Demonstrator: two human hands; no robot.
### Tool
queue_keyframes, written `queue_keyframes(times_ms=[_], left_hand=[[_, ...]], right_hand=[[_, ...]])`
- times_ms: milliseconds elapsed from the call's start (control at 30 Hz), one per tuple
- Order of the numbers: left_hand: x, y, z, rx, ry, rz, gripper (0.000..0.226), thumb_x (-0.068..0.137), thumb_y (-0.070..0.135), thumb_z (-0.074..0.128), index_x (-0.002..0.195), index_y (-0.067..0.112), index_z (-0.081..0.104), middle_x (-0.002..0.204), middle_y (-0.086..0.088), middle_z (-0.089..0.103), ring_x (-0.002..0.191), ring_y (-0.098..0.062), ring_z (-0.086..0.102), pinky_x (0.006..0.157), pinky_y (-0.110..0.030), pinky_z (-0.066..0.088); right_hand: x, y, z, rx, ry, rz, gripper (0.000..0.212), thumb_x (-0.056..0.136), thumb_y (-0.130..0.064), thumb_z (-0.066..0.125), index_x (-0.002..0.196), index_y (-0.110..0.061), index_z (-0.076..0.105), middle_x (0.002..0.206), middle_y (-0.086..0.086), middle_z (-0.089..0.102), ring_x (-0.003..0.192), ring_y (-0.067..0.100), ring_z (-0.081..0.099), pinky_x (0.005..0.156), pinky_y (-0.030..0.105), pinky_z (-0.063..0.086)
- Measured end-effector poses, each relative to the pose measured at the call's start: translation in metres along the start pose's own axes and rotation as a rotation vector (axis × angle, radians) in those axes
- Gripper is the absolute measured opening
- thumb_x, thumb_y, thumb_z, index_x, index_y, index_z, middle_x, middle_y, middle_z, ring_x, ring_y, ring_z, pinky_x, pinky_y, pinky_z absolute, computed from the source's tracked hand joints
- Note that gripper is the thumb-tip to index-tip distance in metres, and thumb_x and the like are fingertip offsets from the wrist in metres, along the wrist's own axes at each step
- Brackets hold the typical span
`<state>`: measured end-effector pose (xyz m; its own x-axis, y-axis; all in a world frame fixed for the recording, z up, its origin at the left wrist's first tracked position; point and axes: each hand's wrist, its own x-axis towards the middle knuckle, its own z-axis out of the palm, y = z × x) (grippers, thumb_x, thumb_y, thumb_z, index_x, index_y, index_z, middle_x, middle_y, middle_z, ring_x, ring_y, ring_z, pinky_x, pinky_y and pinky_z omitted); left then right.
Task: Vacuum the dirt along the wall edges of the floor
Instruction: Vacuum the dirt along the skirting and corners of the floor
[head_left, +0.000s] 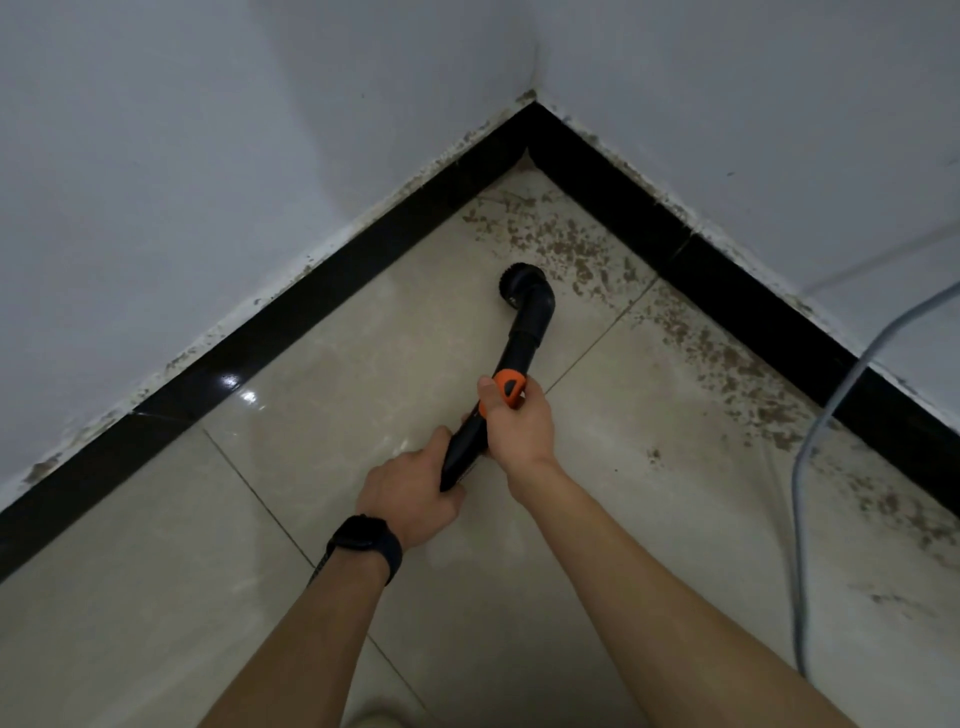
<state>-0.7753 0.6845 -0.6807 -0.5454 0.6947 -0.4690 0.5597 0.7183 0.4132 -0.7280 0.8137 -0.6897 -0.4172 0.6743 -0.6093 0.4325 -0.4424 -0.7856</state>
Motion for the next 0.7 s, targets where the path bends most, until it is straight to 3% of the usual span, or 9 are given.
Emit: queue_keyframes(times_ms=[167, 267, 433, 700], left_hand=[[0.01, -0.005, -0.005, -0.011, 0.036, -0.031, 0.034, 0.083, 0.035, 0.057, 0.104, 0.03, 0.03, 0.074, 0.003, 0.057, 0.063, -0.023, 0.058, 0.053, -0.03, 0.044], [0.018, -0.008, -0.01, -0.034, 0.038, -0.036, 0.035, 0.084, 0.035, 0.058, 0.099, 0.033, 0.027, 0.071, 0.005, 0.055, 0.06, -0.02, 0.057, 0.049, -0.028, 0.04], [0.032, -0.015, -0.022, -0.066, 0.043, -0.037, 0.033, 0.085, 0.033, 0.058, 0.099, 0.032, 0.028, 0.071, 0.004, 0.055, 0.061, -0.021, 0.058, 0.054, -0.033, 0.049], [0.056, -0.031, -0.036, -0.04, 0.057, -0.022, 0.033, 0.086, 0.036, 0.057, 0.099, 0.033, 0.027, 0.074, 0.004, 0.054, 0.062, -0.019, 0.058, 0.054, -0.031, 0.049]], right_hand=[[0.017, -0.008, 0.007, -0.039, -0.058, -0.026, 0.012, 0.095, -0.042, 0.067, 0.095, -0.036, 0.056, 0.098, 0.003, 0.071, 0.095, 0.027, 0.072, 0.091, 0.051, 0.059], [0.026, -0.013, 0.013, -0.059, -0.085, -0.036, 0.012, 0.095, -0.044, 0.066, 0.096, -0.038, 0.055, 0.1, 0.003, 0.071, 0.095, 0.028, 0.072, 0.092, 0.05, 0.059], [0.041, -0.024, 0.025, -0.074, -0.108, -0.03, 0.013, 0.096, -0.043, 0.065, 0.096, -0.037, 0.054, 0.103, 0.004, 0.071, 0.096, 0.028, 0.072, 0.091, 0.05, 0.06], [0.059, -0.039, 0.046, -0.072, -0.123, -0.03, 0.014, 0.095, -0.044, 0.065, 0.096, -0.039, 0.052, 0.103, 0.007, 0.071, 0.097, 0.03, 0.072, 0.091, 0.053, 0.06]])
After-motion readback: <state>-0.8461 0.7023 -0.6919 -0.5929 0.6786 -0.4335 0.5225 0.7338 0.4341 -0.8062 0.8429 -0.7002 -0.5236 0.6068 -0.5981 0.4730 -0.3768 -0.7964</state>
